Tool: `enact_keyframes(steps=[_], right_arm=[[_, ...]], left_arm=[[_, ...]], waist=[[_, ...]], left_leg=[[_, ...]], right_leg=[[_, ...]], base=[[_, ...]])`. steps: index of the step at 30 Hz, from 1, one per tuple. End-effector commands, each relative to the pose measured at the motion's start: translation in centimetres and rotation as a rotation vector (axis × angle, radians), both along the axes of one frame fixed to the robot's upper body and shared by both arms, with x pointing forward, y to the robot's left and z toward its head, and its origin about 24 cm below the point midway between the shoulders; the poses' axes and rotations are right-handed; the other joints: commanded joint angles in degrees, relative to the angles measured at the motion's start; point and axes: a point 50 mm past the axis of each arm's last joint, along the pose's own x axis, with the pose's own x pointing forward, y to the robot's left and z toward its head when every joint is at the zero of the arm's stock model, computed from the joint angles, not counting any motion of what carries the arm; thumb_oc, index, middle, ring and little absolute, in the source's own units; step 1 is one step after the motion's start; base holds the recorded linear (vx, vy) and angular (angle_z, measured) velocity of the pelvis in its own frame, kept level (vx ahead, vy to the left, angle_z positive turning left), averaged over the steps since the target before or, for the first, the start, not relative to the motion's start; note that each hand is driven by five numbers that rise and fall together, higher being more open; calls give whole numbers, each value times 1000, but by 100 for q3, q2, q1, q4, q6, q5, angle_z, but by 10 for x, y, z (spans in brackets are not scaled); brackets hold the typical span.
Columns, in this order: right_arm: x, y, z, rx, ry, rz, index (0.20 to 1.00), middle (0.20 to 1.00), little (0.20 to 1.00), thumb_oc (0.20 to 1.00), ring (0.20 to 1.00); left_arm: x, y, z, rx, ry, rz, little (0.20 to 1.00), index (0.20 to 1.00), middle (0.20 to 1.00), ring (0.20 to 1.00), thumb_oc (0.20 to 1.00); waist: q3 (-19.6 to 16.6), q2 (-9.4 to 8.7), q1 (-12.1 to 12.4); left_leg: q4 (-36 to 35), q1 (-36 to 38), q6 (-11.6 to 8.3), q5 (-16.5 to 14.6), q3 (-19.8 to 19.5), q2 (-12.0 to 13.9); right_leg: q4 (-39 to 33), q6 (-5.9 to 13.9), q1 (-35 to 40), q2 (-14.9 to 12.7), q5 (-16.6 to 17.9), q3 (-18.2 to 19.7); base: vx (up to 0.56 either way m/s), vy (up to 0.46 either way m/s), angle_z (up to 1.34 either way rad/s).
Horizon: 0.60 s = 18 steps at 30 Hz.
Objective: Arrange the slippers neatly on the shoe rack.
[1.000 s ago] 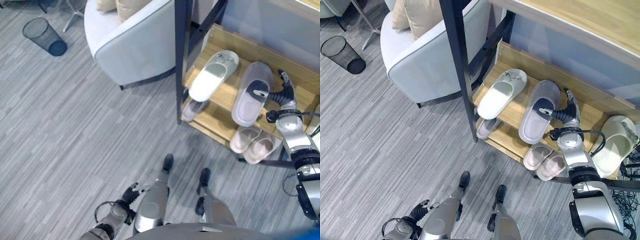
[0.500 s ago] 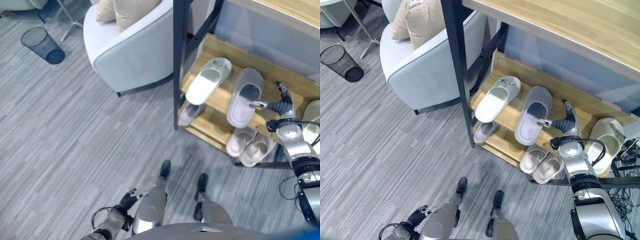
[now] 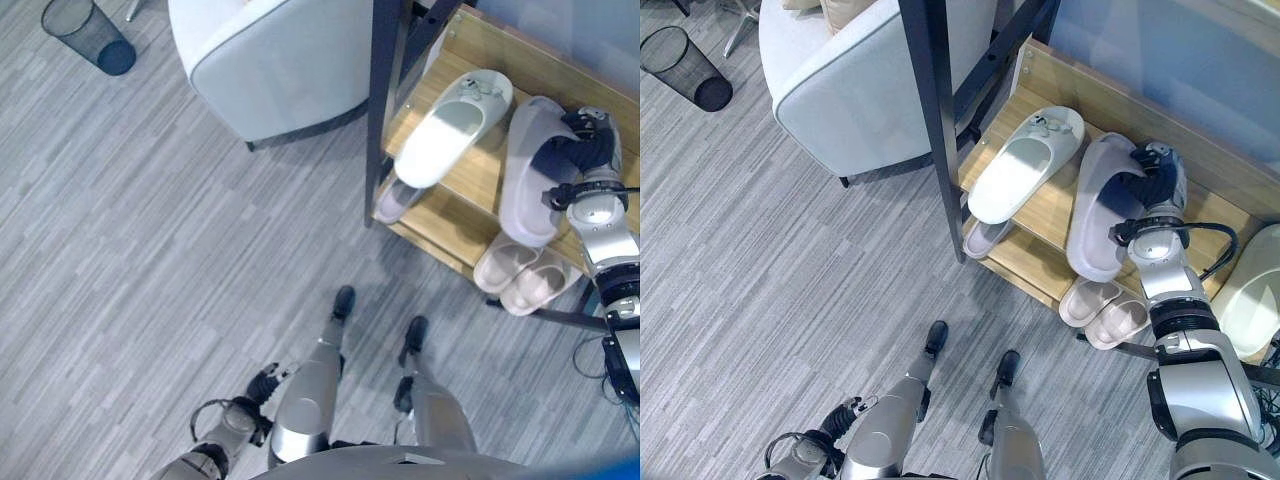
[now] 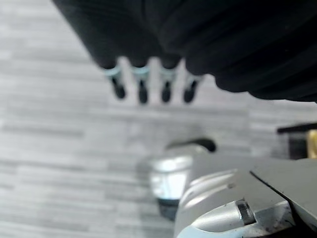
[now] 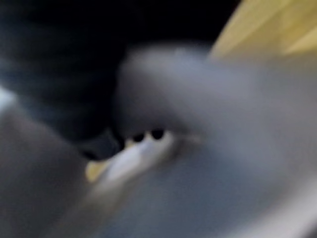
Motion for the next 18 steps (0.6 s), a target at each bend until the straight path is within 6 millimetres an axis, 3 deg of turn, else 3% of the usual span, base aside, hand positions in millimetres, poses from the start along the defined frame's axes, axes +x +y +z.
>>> enact_keyframes(steps=[1,7,8,11,13,18], right_arm=[[-9,-2,7,-84,-27,22,200,200,200,200,200],[-28,7,14,5,-217,66,200,200,200,200,200],[-44,15,12,5,-281,109,200,200,200,200,200],[-68,32,1,-5,-307,207,200,200,200,200,200],[-84,48,-14,-98,-216,308,200,200,200,200,200],[-110,52,-33,-209,-99,373,200,200,200,200,200]], left_arm=[[-7,-7,-4,-5,28,-16,1000,1000,1000,1000,1000],[2,-12,-2,-13,-5,-6,1000,1000,1000,1000,1000],[6,-13,0,-16,-20,2,1000,1000,1000,1000,1000],[15,-16,3,-37,-54,17,1000,1000,1000,1000,1000],[5,-5,0,-12,-10,52,1000,1000,1000,1000,1000],[-24,20,-8,39,83,166,1000,1000,1000,1000,1000]], waist=[[50,-166,75],[119,-152,-62],[165,-176,-134],[276,-225,-293],[403,-307,-417],[581,-376,-574]], left_leg=[[863,-339,172,-999,-286,-193],[890,-356,173,-1026,-233,-192],[935,-382,163,-1042,-200,-179],[1028,-440,148,-1066,-148,-142],[1258,-562,140,-1142,-37,-118],[1631,-735,123,-1271,103,-76]], right_leg=[[988,243,67,-350,-936,208],[1023,241,11,-342,-944,271],[1067,239,-33,-334,-964,292],[1161,225,-129,-318,-988,351],[1324,219,-278,-305,-1001,447],[1602,203,-543,-259,-1057,622]], base=[[0,0,0],[-5,1,0],[-35,1,2],[-50,-10,-17],[-75,-4,-22],[-57,12,-24]])
